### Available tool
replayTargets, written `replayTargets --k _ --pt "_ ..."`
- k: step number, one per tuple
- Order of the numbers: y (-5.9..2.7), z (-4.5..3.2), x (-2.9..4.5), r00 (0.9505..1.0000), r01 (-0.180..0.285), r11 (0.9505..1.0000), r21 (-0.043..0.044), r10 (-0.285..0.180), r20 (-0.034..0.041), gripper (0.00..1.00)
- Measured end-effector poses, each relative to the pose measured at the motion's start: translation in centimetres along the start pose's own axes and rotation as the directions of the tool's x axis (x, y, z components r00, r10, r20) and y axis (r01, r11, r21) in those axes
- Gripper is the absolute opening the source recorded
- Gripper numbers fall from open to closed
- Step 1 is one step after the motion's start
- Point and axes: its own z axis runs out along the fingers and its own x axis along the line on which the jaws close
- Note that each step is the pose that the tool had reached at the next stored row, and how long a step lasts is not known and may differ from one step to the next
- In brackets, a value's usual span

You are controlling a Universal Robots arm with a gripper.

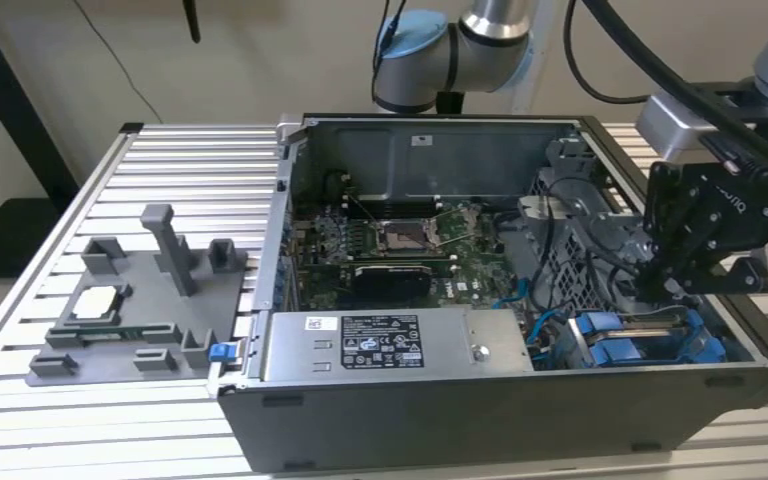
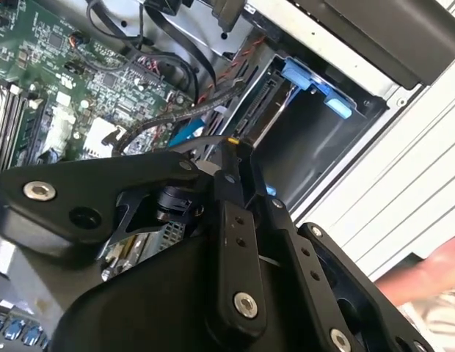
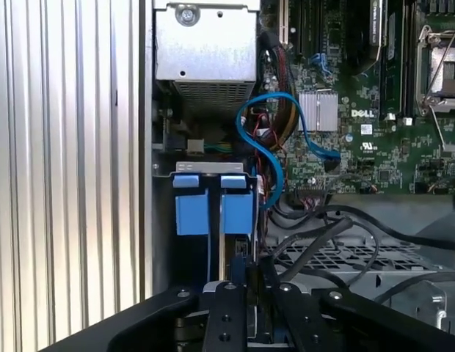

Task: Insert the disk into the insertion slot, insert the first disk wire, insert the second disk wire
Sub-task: 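Insert the first disk wire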

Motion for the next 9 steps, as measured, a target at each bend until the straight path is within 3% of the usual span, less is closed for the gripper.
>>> replayTargets --k 9 --pt "-0.01 0.00 0.00 0.9999 0.014 0.9999 -0.0006 -0.014 -0.0005 0.00"
